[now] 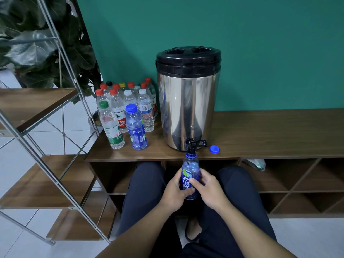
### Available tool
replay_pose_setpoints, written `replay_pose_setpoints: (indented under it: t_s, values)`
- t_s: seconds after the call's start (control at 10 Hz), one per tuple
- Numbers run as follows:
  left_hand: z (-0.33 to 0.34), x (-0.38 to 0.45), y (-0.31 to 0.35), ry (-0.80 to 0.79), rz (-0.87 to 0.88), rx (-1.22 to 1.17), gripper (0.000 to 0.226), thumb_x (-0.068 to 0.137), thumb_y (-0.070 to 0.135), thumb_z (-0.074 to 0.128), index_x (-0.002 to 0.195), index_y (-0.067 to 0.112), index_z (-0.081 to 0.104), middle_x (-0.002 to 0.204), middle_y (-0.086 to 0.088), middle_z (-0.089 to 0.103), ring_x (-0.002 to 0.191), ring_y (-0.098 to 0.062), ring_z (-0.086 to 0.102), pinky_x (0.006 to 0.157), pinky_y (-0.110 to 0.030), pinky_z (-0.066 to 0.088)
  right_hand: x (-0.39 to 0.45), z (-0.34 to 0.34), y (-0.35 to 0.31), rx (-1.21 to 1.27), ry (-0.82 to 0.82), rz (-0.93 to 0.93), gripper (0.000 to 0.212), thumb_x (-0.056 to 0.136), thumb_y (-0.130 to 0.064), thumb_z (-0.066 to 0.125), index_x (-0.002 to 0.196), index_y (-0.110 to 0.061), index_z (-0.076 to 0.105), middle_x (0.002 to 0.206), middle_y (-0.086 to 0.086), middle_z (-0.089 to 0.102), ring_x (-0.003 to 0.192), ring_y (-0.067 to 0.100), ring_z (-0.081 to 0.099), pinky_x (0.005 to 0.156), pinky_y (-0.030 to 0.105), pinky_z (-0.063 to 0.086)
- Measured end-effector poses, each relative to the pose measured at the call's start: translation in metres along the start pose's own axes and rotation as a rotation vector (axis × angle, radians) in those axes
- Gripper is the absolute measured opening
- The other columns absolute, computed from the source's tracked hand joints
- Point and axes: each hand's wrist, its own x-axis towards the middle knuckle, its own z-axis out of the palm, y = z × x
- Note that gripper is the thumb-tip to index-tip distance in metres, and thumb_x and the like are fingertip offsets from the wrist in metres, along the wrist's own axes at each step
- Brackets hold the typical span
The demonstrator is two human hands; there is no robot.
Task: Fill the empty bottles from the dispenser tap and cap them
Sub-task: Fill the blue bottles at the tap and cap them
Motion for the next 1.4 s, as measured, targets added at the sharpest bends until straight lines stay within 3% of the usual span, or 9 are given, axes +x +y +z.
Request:
replay_pose_setpoints:
  t_s: [0.5,1.1,1.4]
  values:
    - [0.0007,-0.0009,0.0017,0.002,0.003,-0.024,0.077,0.092,-0.012,0.078,0.156,0.023,0.056,0.137,0.003,0.077,0.128,-0.014,0.072,0.109,-0.027,0.056,0.0003,0.0,0.0019,-0.007,0.002,-0.003,0.037,0.106,-0.009,0.075,0.139,-0.024,0.071,0.127,-0.003,0.082,0.121,0.017,0.077,0.111,0.05,0.059]
    - [0.0002,-0.0034,0.0058,0.003,0.012,-0.008,0.076,0.093,-0.011,0.078,0.155,0.026,0.057,0.136,0.006,0.077,0.128,-0.011,0.072,0.107,-0.024,0.055,-0.0006,0.0008,0.0002,-0.007,0.002,-0.002,0.036,0.105,-0.011,0.075,0.137,-0.027,0.072,0.126,-0.004,0.082,0.12,0.016,0.077,0.111,0.05,0.059]
    - [-0.0005,-0.0025,0.0031,-0.001,-0.007,0.006,0.08,0.093,-0.008,0.08,0.159,0.028,0.053,0.138,0.006,0.076,0.129,-0.013,0.072,0.115,-0.036,0.055,-0.0001,0.0009,0.0016,-0.002,0.002,-0.003,0.036,0.105,-0.009,0.074,0.138,-0.025,0.072,0.126,-0.002,0.082,0.119,0.019,0.078,0.11,0.051,0.059]
